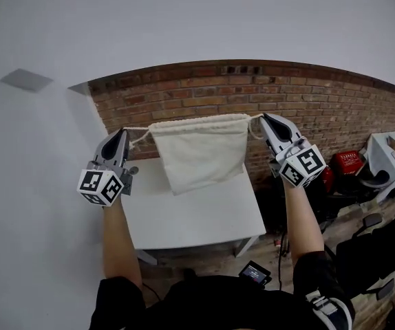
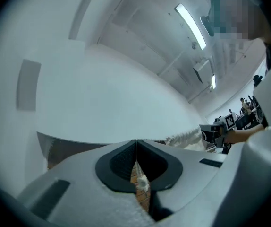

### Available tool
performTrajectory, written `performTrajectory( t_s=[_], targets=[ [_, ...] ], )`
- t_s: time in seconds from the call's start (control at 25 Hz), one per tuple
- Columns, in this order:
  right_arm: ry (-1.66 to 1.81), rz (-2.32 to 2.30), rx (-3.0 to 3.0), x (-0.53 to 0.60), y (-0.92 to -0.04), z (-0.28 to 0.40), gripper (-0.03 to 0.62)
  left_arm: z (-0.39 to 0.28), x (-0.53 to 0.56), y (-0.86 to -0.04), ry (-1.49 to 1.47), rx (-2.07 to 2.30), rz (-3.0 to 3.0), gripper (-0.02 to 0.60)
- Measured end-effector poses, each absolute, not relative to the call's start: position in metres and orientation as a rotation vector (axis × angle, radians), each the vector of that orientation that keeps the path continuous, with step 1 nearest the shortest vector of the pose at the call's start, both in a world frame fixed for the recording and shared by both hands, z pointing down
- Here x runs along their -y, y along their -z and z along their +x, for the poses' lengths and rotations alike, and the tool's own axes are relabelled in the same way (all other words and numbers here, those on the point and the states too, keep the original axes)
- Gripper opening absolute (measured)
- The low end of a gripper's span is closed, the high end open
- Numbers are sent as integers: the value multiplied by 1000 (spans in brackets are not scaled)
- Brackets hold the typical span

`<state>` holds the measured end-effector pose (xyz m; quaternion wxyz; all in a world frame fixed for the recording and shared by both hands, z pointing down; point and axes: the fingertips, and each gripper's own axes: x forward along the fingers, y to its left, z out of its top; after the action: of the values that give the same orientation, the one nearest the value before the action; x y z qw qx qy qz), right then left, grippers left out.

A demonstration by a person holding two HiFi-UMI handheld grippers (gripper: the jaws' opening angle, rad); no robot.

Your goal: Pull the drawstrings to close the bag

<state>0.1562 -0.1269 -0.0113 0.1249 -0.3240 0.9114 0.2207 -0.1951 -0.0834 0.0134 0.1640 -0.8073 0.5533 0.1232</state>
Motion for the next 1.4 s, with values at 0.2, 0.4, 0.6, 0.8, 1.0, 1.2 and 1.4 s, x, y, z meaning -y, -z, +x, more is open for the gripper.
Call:
performTrajectory(
  t_s=[0.2, 0.4, 0.6, 0.8, 1.0, 1.2, 1.4],
  targets=[
    [-644, -942, -2580, 111, 28, 166, 18, -195, 55, 7, -436, -1616, -2203, 20],
    [-597, -951, -2533, 104, 32, 171, 18, -202, 30, 18, -431, -1645, -2103, 20],
    [-559, -956, -2484, 101, 35, 177, 17, -207, 17, 24, -450, -1676, -2047, 20],
    [-532, -938, -2467, 104, 39, 176, 14, -216, 8, 31, -482, -1686, -2002, 20],
    [-488, -925, -2446, 110, 41, 180, 12, -225, 3, 35, -536, -1700, -1991, 19],
    [-411, -919, -2412, 119, 40, 191, 12, -231, 5, 36, -601, -1719, -1991, 19],
    [-320, -924, -2369, 130, 34, 211, 12, -246, 4, 33, -691, -1732, -2002, 18]
  ],
)
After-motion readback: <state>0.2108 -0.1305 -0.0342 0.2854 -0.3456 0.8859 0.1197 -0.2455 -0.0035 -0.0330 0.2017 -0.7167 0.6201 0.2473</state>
